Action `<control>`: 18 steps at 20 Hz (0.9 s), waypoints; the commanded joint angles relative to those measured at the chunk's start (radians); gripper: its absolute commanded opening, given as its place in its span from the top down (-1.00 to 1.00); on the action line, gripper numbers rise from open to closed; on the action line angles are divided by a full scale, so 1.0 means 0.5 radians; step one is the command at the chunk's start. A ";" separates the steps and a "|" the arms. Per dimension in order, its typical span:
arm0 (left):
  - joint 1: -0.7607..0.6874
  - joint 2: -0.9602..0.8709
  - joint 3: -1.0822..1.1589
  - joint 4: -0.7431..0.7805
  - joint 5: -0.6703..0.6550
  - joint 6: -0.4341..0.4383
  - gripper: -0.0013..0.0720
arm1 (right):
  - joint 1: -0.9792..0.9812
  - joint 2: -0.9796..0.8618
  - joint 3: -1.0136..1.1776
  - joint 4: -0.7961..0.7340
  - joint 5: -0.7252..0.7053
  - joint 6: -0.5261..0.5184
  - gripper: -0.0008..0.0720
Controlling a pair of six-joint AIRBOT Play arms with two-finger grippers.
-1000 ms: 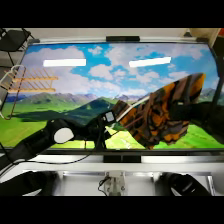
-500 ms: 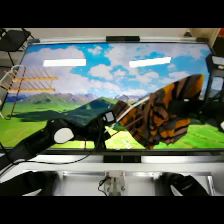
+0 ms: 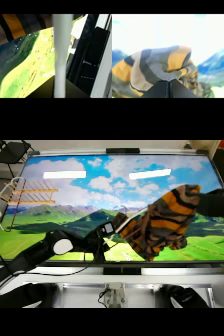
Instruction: Fold the shirts.
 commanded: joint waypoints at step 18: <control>0.018 0.082 0.001 0.027 -0.069 -0.085 0.82 | -0.002 -0.351 0.115 -0.372 -0.246 -0.323 -0.73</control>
